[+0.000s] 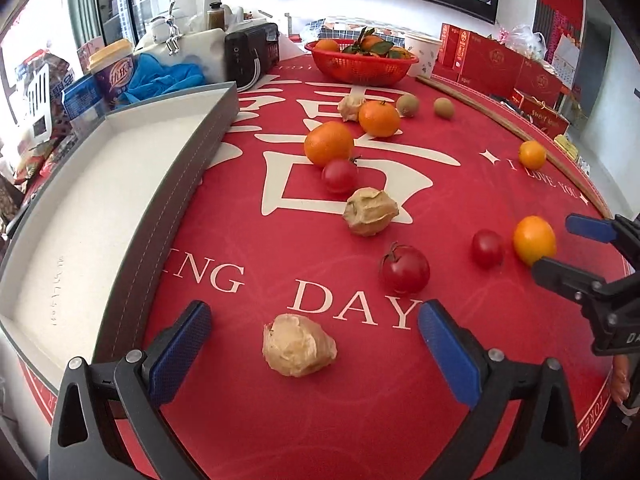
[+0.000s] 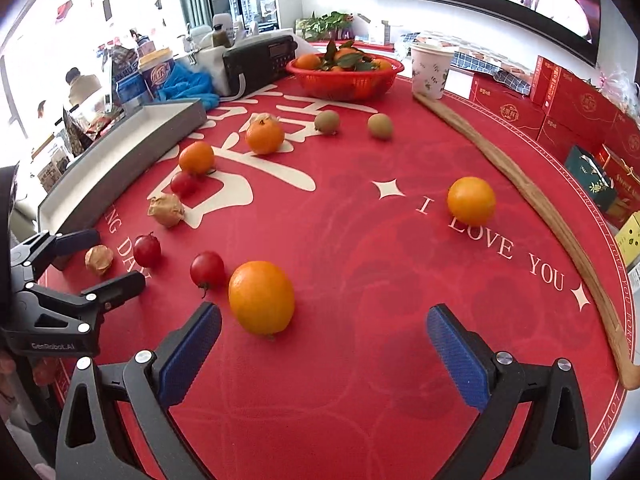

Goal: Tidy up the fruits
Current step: 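Move both tools toward the fruits beside the white tray, then grasp the papery physalis with the left tool while the right tool grasps an orange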

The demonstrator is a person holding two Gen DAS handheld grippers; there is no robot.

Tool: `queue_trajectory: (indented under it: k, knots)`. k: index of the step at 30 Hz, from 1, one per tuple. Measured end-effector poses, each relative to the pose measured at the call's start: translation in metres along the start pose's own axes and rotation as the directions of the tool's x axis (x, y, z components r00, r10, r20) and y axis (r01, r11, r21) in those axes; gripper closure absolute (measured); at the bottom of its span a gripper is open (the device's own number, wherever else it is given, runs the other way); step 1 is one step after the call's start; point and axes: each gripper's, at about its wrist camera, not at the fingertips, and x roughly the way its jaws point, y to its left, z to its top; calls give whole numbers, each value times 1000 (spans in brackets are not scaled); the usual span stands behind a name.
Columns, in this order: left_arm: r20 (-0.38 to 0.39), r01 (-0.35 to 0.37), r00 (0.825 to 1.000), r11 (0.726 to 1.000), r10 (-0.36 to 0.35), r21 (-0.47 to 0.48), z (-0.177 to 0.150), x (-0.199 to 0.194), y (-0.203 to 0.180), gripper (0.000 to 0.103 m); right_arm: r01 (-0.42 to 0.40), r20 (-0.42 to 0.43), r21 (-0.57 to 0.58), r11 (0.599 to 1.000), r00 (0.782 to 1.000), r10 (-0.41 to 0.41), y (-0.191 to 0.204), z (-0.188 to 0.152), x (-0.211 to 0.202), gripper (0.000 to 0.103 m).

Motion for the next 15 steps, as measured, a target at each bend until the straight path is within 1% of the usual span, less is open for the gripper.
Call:
queue_trajectory:
  k: [3, 5, 7, 10, 11, 12, 13, 14, 15]
  knots:
    - [-7, 0, 1000, 1000, 0, -2, -1, 1, -1, 0, -3, -36, -19, 1000, 999, 3, 2, -2, 10, 0]
    - [-6, -1, 1000, 1000, 0, -6, 0, 2, -1, 0, 30, -40, -60, 998, 999, -32, 10, -2, 14, 0]
    - [-6, -4, 1000, 1000, 4, -14, 0, 1, -2, 1, 36, -39, -44, 998, 999, -38, 11, -2, 13, 0]
    - [3, 5, 1000, 1000, -5, -2, -1, -4, -5, 13, 53, -42, -26, 998, 998, -54, 12, 0, 15, 0]
    - [8, 8, 1000, 1000, -8, 3, -1, -6, -7, 20, 58, -41, -29, 998, 997, -59, 13, 1, 15, 2]
    - [14, 11, 1000, 1000, -11, 11, -2, -8, -10, 31, 54, -37, -35, 998, 998, -55, 16, 2, 16, 6]
    - [17, 12, 1000, 1000, -12, 16, -2, -10, -12, 36, 47, -29, -41, 998, 998, -48, 19, 3, 14, 18]
    - [20, 15, 1000, 1000, -15, 21, -2, -12, -14, 49, 43, -19, -47, 998, 999, -44, 22, 4, 12, 32]
    - [23, 16, 1000, 1000, -17, 23, -2, -13, -15, 73, 41, -9, -50, 998, 999, -41, 24, 5, 11, 40]
